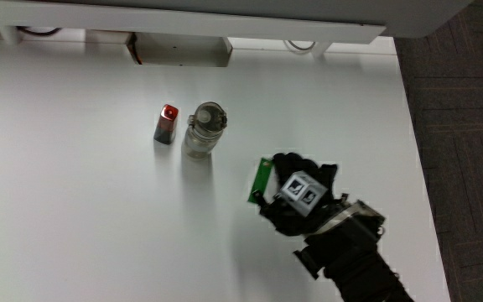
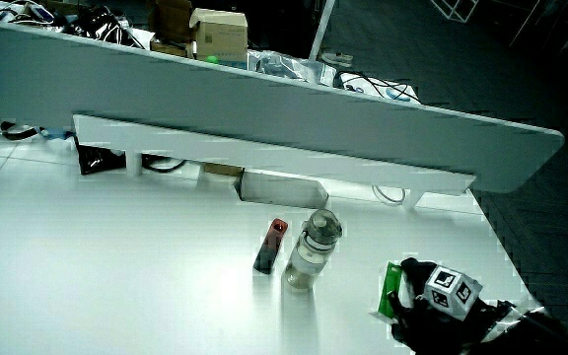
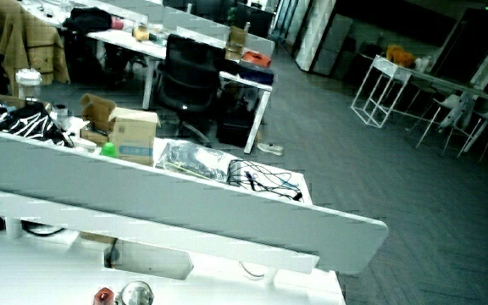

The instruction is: Place medicine

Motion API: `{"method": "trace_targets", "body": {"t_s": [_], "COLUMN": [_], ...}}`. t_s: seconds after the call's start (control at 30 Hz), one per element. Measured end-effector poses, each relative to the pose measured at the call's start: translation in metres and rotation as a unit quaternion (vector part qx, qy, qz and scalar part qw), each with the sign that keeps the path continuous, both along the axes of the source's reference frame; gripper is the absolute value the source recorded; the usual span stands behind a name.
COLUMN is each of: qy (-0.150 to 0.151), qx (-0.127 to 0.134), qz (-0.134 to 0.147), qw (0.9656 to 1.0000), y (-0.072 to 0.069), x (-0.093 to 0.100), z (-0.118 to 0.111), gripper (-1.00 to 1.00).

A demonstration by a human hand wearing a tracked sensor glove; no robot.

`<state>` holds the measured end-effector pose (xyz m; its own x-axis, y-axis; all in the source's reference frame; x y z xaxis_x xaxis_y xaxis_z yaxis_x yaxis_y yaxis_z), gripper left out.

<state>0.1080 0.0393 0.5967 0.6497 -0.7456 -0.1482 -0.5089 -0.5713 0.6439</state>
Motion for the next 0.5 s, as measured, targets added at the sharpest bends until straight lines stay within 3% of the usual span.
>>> {"method": "trace_targets", "body": {"t_s": [0.2,0.27,0.37,0.5], "qy": [0.009,0.004,-0.004,0.017], "qx": [-0.011,-0.033,-0.037,-0.053], "qz": [0.038,0.05,0.065,0.076], "qw": [0.9992,0.9982,0.9972,0.9956], "y": [-0.01,-0.013,-0.021,-0.028], "x": [0.031,0.041,0.044,0.046], "z": [-0.003,0.003,-0.002,0.016], "gripper": [0.0,0.0,0.0,0.0]}}
